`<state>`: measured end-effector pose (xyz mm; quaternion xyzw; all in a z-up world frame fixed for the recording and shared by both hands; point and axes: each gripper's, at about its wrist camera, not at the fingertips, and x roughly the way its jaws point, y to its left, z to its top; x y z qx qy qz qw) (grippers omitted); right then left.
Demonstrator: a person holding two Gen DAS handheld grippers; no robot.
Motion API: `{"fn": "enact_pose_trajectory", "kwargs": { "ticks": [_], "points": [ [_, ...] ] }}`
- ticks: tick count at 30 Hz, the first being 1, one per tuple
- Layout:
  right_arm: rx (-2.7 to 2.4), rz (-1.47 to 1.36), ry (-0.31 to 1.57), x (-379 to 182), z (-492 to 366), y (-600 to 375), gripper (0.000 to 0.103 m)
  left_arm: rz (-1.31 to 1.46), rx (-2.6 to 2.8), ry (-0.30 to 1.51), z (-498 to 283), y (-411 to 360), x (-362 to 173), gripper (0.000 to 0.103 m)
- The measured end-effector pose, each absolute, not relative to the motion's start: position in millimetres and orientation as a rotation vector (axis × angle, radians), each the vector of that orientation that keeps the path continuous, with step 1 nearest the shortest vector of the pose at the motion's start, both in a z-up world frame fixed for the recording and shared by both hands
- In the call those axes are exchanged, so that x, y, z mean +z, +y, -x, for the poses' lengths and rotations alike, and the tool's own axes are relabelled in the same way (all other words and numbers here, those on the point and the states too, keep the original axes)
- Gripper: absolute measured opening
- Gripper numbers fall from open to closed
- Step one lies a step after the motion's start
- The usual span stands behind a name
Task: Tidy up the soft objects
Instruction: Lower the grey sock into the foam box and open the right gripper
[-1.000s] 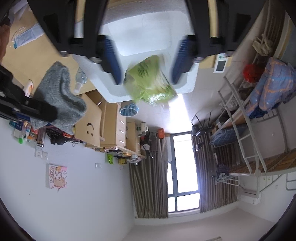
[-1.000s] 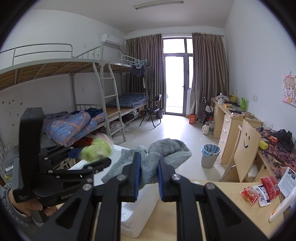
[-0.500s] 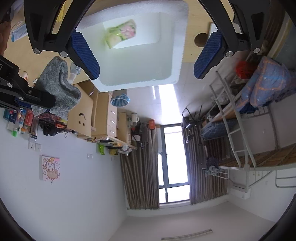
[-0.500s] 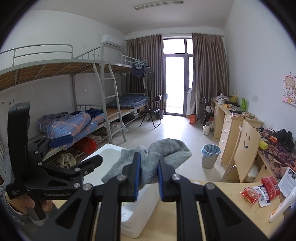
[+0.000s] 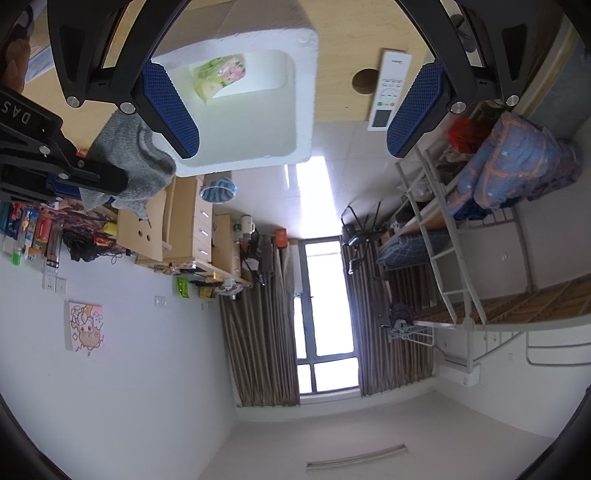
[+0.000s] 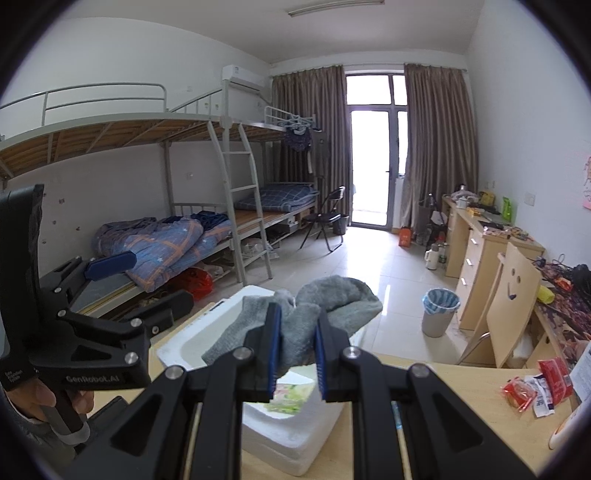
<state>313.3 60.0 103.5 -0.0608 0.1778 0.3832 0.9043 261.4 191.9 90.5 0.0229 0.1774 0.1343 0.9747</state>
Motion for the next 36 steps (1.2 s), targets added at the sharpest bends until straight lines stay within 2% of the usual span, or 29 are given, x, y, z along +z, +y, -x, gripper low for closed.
{"fn": "enact_pose_trajectory", "kwargs": {
  "ticks": [24, 25, 27, 28, 29, 36],
  "points": [
    [0.846, 0.157, 0.416, 97, -321, 95, 0.020, -0.015, 0.364, 0.350, -235, 221, 86, 0.102],
    [0.846, 0.173, 0.424, 95, -322, 98, 0.023, -0.013, 0.361, 0.349, -235, 221, 86, 0.102],
    [0.825, 0.177, 0.426, 94, -322, 103, 0.042, -0.010, 0.362, 0.347, -235, 222, 86, 0.102],
    [0.826, 0.178, 0.425, 94, -320, 105, 0.056, -0.010, 0.360, 0.349, -235, 222, 85, 0.102],
    [0.829, 0.176, 0.427, 93, -320, 105, 0.063, -0.008, 0.360, 0.347, -234, 222, 85, 0.102],
    [0.819, 0.173, 0.427, 97, -316, 100, 0.069, -0.005, 0.358, 0.346, -231, 224, 86, 0.102]
  ]
}}
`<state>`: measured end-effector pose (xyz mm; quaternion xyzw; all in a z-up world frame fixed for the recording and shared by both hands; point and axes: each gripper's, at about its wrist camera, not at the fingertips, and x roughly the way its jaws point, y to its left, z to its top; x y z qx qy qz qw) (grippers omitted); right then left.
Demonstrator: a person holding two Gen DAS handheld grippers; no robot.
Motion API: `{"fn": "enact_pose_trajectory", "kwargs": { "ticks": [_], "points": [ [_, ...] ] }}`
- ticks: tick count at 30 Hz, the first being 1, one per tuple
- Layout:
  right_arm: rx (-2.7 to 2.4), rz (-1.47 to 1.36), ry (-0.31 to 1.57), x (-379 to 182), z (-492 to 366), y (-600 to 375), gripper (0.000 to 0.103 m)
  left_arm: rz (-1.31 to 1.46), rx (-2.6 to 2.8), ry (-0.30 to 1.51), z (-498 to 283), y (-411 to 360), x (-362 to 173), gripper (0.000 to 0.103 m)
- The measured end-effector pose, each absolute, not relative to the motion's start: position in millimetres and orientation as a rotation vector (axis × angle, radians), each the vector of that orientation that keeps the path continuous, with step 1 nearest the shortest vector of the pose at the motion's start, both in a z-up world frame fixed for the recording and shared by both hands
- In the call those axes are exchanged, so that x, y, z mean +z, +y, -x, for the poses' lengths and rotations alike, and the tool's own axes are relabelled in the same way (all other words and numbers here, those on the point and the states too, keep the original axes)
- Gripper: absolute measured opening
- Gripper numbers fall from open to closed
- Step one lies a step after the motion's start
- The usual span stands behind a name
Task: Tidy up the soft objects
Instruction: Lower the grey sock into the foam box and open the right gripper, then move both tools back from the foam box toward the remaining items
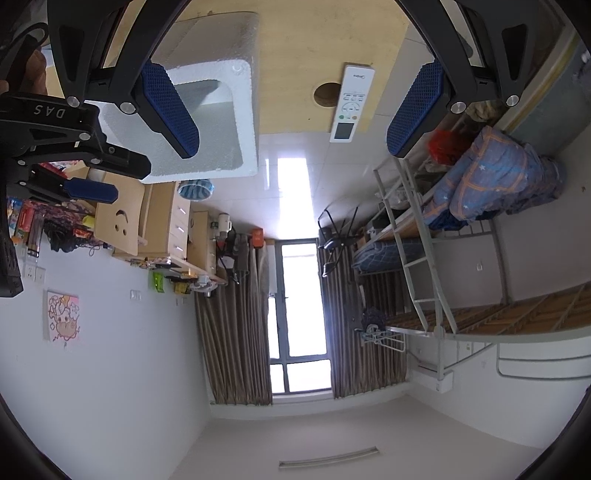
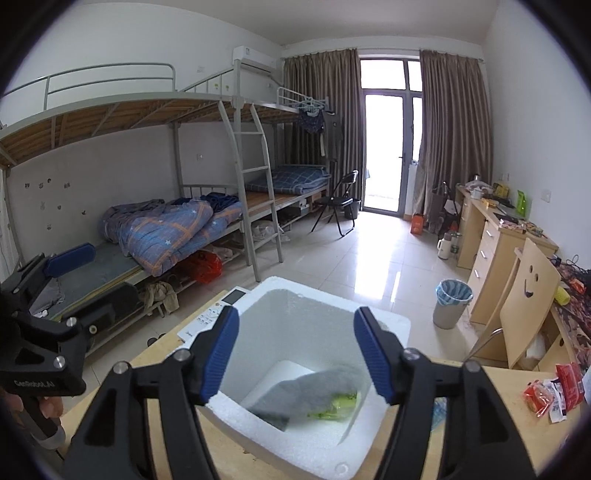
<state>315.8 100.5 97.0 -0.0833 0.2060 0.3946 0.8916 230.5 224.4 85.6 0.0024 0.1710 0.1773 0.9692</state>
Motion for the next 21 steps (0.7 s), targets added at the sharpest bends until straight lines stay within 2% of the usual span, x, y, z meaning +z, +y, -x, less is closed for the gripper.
{"fn": "enact_pose_trajectory", "kwargs": {
  "ticks": [10, 14, 19, 21],
  "points": [
    [0.813, 0.163, 0.405, 115, -294, 81, 0.070, 0.001, 0.337, 0.336, -213, 208, 93, 0.102],
    [0.805, 0.149, 0.382, 123, -277, 67, 0.077, -0.008, 0.329, 0.323, -200, 194, 99, 0.102],
    [0.787, 0.132, 0.366, 130, -257, 52, 0.078, -0.023, 0.313, 0.311, -185, 175, 106, 0.102],
    [0.780, 0.136, 0.357, 133, -247, 46, 0.082, -0.033, 0.312, 0.302, -175, 166, 109, 0.102]
  ]
}}
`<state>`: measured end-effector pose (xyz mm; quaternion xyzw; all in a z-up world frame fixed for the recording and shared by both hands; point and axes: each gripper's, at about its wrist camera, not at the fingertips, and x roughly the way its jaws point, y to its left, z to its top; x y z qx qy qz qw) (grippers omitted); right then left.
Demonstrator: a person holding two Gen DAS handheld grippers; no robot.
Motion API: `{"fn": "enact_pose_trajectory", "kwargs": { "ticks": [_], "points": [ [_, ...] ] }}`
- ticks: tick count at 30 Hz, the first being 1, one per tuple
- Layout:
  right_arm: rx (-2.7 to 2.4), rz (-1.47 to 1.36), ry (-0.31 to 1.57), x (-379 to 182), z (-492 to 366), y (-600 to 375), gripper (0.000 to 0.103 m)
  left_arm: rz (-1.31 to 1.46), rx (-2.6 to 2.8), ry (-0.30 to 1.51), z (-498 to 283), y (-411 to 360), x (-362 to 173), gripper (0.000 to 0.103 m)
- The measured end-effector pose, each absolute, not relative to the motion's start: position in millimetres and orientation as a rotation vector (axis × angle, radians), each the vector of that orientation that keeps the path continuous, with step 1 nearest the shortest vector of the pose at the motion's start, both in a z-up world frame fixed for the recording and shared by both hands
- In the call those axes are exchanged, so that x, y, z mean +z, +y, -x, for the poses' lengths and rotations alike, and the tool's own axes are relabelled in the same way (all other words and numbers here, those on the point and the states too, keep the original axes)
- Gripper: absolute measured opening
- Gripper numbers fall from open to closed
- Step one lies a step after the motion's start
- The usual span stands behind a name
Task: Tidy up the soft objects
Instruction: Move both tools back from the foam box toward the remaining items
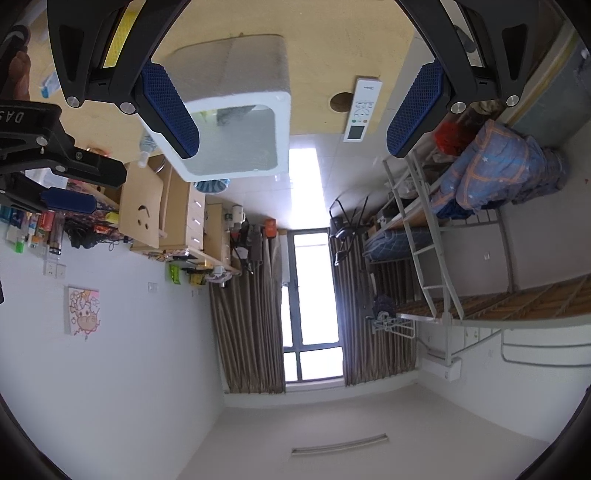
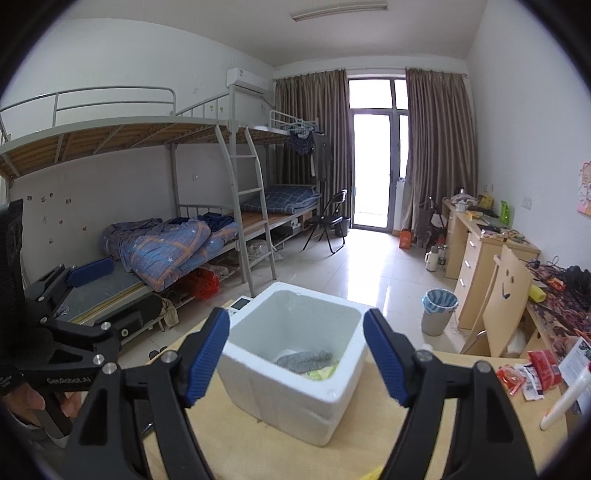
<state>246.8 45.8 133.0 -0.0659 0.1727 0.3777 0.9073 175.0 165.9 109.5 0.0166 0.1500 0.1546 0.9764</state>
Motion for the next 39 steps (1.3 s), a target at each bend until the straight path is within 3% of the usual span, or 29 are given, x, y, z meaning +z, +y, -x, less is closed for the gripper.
{"fn": "enact_pose_trajectory", "kwargs": {
  "ticks": [2, 4, 25, 39],
  "points": [
    [0.772, 0.130, 0.344, 136, -236, 39, 0.096, -0.043, 0.309, 0.287, -164, 156, 113, 0.102],
    [0.770, 0.107, 0.326, 138, -225, 30, 0.102, -0.048, 0.306, 0.282, -156, 149, 116, 0.102],
    [0.730, 0.064, 0.253, 127, -145, -36, 0.103, -0.084, 0.240, 0.204, -73, 85, 113, 0.102],
    [0.633, 0.021, 0.160, 70, -115, -91, 0.103, 0.008, 0.155, 0.116, -43, 64, 56, 0.102]
  ]
}}
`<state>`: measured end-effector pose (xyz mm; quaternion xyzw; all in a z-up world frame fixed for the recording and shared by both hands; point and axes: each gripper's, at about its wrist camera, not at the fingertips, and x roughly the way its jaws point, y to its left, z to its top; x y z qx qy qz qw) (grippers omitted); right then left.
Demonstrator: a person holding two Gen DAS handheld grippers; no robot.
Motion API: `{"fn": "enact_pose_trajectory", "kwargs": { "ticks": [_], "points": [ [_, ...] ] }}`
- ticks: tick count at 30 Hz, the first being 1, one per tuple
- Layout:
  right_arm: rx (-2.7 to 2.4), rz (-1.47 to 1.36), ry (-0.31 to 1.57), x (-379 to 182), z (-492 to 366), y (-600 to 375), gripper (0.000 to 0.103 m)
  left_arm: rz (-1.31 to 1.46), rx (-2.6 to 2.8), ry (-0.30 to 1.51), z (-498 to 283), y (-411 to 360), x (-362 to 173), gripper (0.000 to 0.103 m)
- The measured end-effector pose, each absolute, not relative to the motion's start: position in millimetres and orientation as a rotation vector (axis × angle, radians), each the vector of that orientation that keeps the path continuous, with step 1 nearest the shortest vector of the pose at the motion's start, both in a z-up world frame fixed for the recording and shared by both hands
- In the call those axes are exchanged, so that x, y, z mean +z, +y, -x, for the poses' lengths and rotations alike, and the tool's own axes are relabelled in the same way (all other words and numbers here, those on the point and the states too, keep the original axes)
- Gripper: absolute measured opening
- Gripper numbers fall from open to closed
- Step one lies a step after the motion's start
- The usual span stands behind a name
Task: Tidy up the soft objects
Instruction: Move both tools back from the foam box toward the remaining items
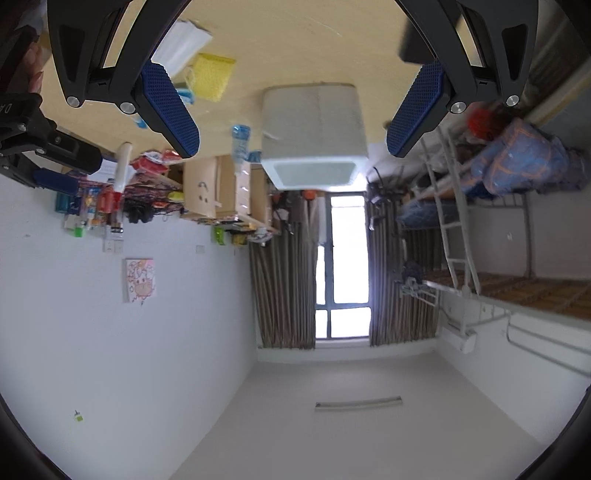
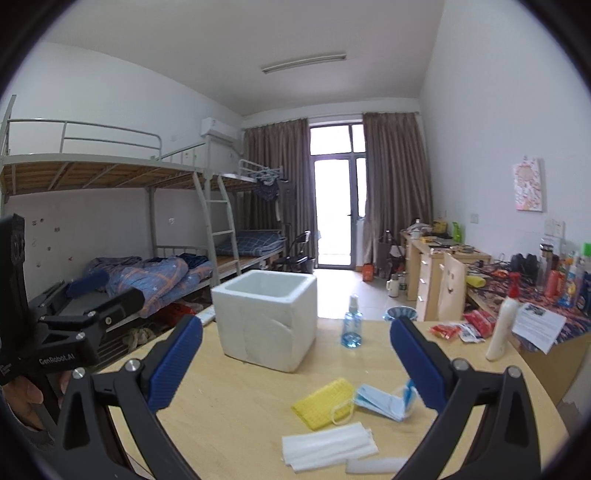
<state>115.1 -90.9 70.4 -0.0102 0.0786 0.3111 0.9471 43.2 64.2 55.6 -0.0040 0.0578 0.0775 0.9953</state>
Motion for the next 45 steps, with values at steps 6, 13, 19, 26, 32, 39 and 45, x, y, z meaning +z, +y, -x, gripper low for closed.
{"fn": "enact_pose_trajectory", "kwargs": {
  "ticks": [6, 13, 19, 26, 32, 39, 45],
  "points": [
    [0.595, 0.013, 0.163, 42, -104, -108, 0.103, 0.036, 0.139, 0.109, -38, 54, 25, 0.102],
    [0.562, -0.029, 0.170, 15, -98, -122, 0.103, 0.042, 0.141, 0.129, -31, 41, -2, 0.102],
    [0.529, 0.011, 0.165, -6, -87, -126, 0.103, 0.043, 0.141, 0.130, -31, 36, -15, 0.102],
    [0.535, 0.014, 0.196, -11, -92, -128, 0.103, 0.004, 0.123, 0.171, -40, 28, -22, 0.102],
    [0.514, -0.010, 0.228, -15, -103, -137, 0.103, 0.028, 0.086, 0.205, -50, 28, -27, 0.102],
    [0.486, -0.019, 0.239, -16, -108, -149, 0.103, -0.001, 0.046, 0.220, -60, 15, -29, 0.102],
    [0.457, -0.011, 0.258, -18, -116, -162, 0.103, -0.022, -0.028, 0.254, -75, 4, -29, 0.102]
  ]
}}
